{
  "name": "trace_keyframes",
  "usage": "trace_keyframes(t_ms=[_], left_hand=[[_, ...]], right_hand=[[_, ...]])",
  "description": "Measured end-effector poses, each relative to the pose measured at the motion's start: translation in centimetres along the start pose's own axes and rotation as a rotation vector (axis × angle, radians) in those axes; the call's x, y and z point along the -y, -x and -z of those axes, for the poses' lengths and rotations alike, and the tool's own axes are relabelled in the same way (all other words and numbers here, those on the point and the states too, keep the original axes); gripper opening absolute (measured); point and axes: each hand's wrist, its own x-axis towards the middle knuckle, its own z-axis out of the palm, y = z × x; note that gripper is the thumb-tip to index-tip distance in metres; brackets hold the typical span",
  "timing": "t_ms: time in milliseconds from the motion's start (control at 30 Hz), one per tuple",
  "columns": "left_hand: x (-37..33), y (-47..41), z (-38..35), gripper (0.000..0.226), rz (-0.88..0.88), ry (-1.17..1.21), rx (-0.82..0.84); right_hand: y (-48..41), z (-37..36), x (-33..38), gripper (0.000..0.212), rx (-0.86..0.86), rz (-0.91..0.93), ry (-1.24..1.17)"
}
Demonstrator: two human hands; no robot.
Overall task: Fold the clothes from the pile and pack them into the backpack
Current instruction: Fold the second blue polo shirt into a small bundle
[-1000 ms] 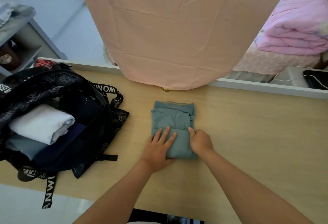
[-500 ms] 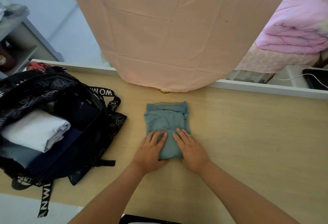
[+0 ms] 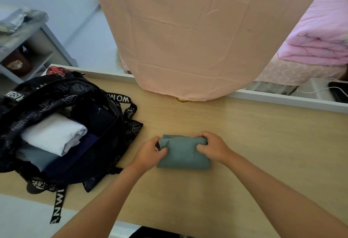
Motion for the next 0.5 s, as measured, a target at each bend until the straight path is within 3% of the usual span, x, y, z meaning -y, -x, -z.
trace_keyframes(t_ms=[67,133,167,233,300,367,500], left_hand=[[0.0,-0.3,-1.0,0.033,-0.054,-0.097,-0.199],[-0.6,-0.3,-2.0,0.043,-0.281,-0.364,-0.353],[-1.1,-0.3,-2.7,0.041,-0.408,-0.482,-0.336],[-1.4,-0.4,-4.3,0.049,-0.539,-0.645,-0.152],[-0.8,-0.7,-5.5,0.061,-0.449,-0.718,0.023],[0.0,-1.1,-6.1,0.066,-0.338,-0.689,0.116],[0.4,-1.3,-5.7,0.068,-0.284,-0.563,0.134]], right_hand=[[-0.3,-0.9,-0.7,0.041,-0.115,0.01,-0.02],[-0.8,-2.0,-1.2,0.043,-0.173,-0.006,0.004],[-1.1,-2.4,-1.4,0.041,-0.191,-0.029,0.026],[-1.5,-3.1,-1.6,0.037,-0.201,-0.097,0.135],[-1.7,-3.4,-1.1,0.037,-0.303,-0.063,0.463],[-1.8,-3.6,-0.4,0.045,-0.347,0.097,0.655],[-1.6,-4.8,-0.8,0.071,-0.058,0.201,0.752]])
